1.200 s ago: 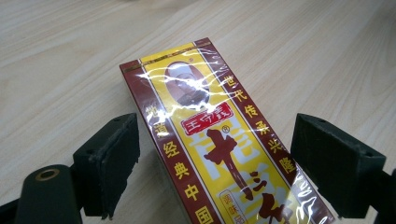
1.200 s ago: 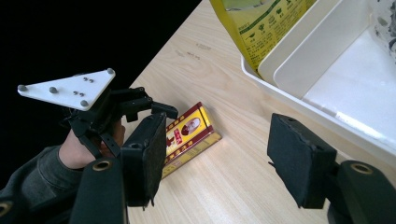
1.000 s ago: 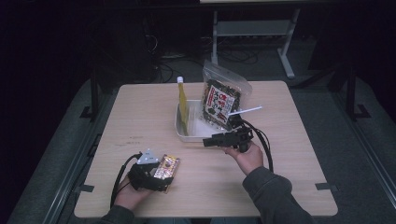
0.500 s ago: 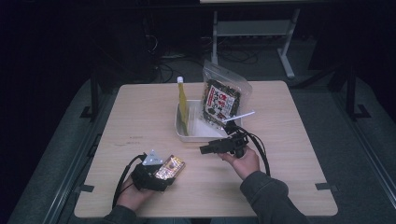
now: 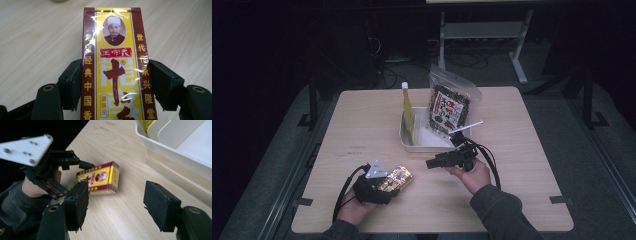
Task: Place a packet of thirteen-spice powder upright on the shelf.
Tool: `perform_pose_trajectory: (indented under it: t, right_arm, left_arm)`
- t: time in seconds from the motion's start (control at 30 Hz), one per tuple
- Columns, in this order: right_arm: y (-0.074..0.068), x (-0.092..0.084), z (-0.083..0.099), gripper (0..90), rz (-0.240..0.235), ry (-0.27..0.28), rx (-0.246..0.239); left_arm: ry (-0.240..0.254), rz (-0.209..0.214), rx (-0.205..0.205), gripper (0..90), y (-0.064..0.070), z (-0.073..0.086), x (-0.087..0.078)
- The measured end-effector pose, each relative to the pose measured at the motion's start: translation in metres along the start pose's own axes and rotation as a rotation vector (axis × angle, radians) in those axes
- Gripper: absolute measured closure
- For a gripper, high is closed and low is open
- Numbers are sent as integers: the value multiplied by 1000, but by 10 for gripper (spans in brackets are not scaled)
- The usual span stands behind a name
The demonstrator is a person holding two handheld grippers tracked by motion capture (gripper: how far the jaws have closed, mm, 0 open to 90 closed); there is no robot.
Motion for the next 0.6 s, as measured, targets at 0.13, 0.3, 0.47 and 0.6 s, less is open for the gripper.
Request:
perform_pose_trajectory:
  t: [0.13, 0.3, 0.47, 0.6]
  right_arm:
    - [0, 2, 0, 359, -9, -11, 3]
    - [0, 5, -1, 353, -33, -19, 6]
    - [-2, 10, -5, 345, -52, -37, 13]
    - [-3, 14, -10, 342, -62, -49, 8]
  left_arm:
    - [40, -3, 14, 322, 4, -4, -6]
    - [69, 2, 35, 322, 8, -9, -9]
    - [90, 10, 48, 323, 13, -13, -11]
    - [100, 11, 53, 323, 15, -15, -12]
Point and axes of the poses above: each handheld gripper's, and its own axes: x roughly forward along the jaws, z roughly out of its underside, y roughly to its right, the point moved 3 cm from there along x, roughly forward along the jaws, and after that the axes turned 14 degrees about -y, right-handed, at the moved point
